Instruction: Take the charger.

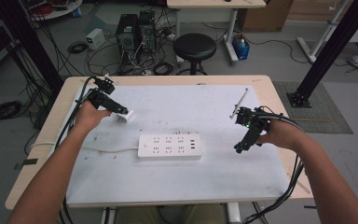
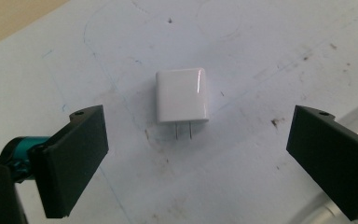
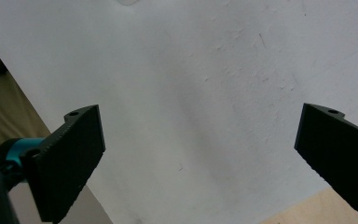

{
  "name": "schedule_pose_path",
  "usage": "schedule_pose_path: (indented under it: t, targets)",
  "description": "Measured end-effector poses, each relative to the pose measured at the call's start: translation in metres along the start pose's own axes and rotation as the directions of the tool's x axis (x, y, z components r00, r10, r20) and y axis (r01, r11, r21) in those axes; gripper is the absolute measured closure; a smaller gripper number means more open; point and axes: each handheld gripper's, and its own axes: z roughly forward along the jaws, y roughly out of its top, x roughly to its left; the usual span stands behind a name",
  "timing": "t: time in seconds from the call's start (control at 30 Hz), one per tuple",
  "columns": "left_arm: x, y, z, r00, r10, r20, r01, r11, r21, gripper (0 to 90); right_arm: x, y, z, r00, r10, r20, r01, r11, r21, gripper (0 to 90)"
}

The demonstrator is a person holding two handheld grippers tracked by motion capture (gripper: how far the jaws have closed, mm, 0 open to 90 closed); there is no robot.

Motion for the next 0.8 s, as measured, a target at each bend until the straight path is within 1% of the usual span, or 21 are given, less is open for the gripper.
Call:
schedule_pose_path:
  t: [0.07, 0.1, 0.13, 0.17, 0.2, 0.23, 0.27, 0.3, 0.33, 0.37, 0.4, 0.5, 0.57, 0.6, 0.63, 0.67, 0.7, 0.73, 0.77, 0.8]
  targets:
    - [0.000, 0.001, 0.010, 1.0000, -0.006, -0.003, 0.006, 0.9999, 0.008, 5.2, 0.000, 0.000, 0.001, 1.0000, 0.002, -0.001, -0.002, 1.000, -0.003, 0.9]
    - [0.000, 0.001, 0.010, 1.0000, -0.006, -0.003, 0.006, 0.9999, 0.008, 5.2, 0.000, 0.000, 0.001, 1.0000, 0.002, -0.001, -0.002, 1.000, -0.003, 0.9]
    - [0.000, 0.002, 0.014, 0.9999, -0.007, -0.009, 0.008, 0.9999, 0.012, 5.2, -0.001, -0.001, 0.002, 0.9999, 0.011, -0.005, -0.011, 1.000, -0.002, 0.9]
    - [0.000, 0.003, 0.022, 0.9998, -0.012, -0.016, 0.012, 0.9998, 0.017, 5.2, -0.002, -0.002, 0.003, 1.0000, 0.006, -0.005, -0.006, 1.000, 0.002, 0.9]
    - [0.000, 0.003, 0.026, 0.9998, -0.014, -0.014, 0.014, 0.9997, 0.020, 5.2, -0.002, -0.002, 0.003, 0.9999, 0.010, -0.007, -0.010, 1.000, 0.002, 0.9]
    - [0.000, 0.003, 0.030, 0.9997, -0.015, -0.018, 0.016, 0.9996, 0.024, 5.2, -0.003, -0.002, 0.005, 0.9999, 0.004, -0.009, -0.004, 1.000, 0.001, 0.9]
    - [0.000, 0.003, 0.033, 0.9996, -0.018, -0.021, 0.018, 0.9994, 0.028, 5.2, -0.003, -0.002, 0.006, 0.9998, 0.015, -0.011, -0.015, 1.000, 0.005, 0.9]
    - [0.000, 0.003, 0.038, 0.9995, -0.022, -0.023, 0.022, 0.9993, 0.028, 5.2, -0.004, -0.002, 0.006, 0.9999, 0.009, -0.011, -0.009, 1.000, 0.014, 0.9]
    - [0.000, 0.003, 0.042, 0.9993, -0.029, -0.024, 0.029, 0.9991, 0.030, 5.2, -0.004, -0.002, 0.008, 0.9998, 0.018, -0.014, -0.017, 1.000, 0.005, 0.9]
    - [0.001, 0.003, 0.046, 0.9991, -0.035, -0.022, 0.036, 0.9987, 0.035, 5.2, -0.005, -0.003, 0.008, 0.9998, 0.016, -0.015, -0.016, 1.000, 0.013, 0.9]
    - [0.001, 0.003, 0.051, 0.9988, -0.043, -0.023, 0.044, 0.9982, 0.040, 5.2, -0.004, -0.003, 0.009, 0.9996, 0.025, -0.017, -0.024, 1.000, 0.014, 0.9]
    - [0.001, 0.002, 0.061, 0.9987, -0.046, -0.022, 0.048, 0.9973, 0.057, 5.2, -0.007, -0.003, 0.011, 0.9997, 0.009, -0.023, -0.008, 1.000, 0.017, 0.9]
    - [0.002, 0.001, 0.069, 0.9982, -0.058, -0.016, 0.059, 0.9959, 0.069, 5.6, -0.006, -0.003, 0.012, 0.9995, 0.018, -0.024, -0.018, 1.000, 0.023, 0.9]
    - [0.002, 0.001, 0.069, 0.9982, -0.058, -0.016, 0.059, 0.9959, 0.069, 5.6, -0.006, -0.003, 0.012, 0.9995, 0.018, -0.024, -0.018, 1.000, 0.023, 0.9]
    - [0.003, 0.000, 0.074, 0.9978, -0.064, -0.019, 0.065, 0.9949, 0.077, 5.6, -0.007, -0.003, 0.013, 0.9994, 0.014, -0.030, -0.013, 1.000, 0.023, 0.9]
    - [0.004, 0.000, 0.076, 0.9975, -0.069, -0.019, 0.070, 0.9942, 0.082, 5.6, -0.006, -0.002, 0.014, 0.9994, 0.020, -0.030, -0.019, 0.999, 0.026, 0.9]
    - [0.004, -0.001, 0.077, 0.9975, -0.069, -0.017, 0.070, 0.9941, 0.082, 6.3, -0.006, -0.002, 0.014, 0.9994, 0.021, -0.029, -0.020, 0.999, 0.029, 0.9]
    - [0.005, -0.001, 0.077, 0.9979, -0.064, -0.007, 0.065, 0.9950, 0.076, 11.5, -0.006, -0.002, 0.014, 0.9992, 0.025, -0.032, -0.024, 0.999, 0.025, 0.9]
    - [0.005, -0.002, 0.078, 0.9977, -0.067, -0.008, 0.067, 0.9951, 0.073, 14.5, -0.006, -0.002, 0.014, 0.9992, 0.023, -0.033, -0.023, 0.999, 0.024, 0.9]
    - [0.006, -0.002, 0.078, 0.9973, -0.071, -0.016, 0.072, 0.9947, 0.073, 14.6, -0.007, -0.002, 0.014, 0.9993, 0.020, -0.031, -0.019, 0.999, 0.028, 0.9]
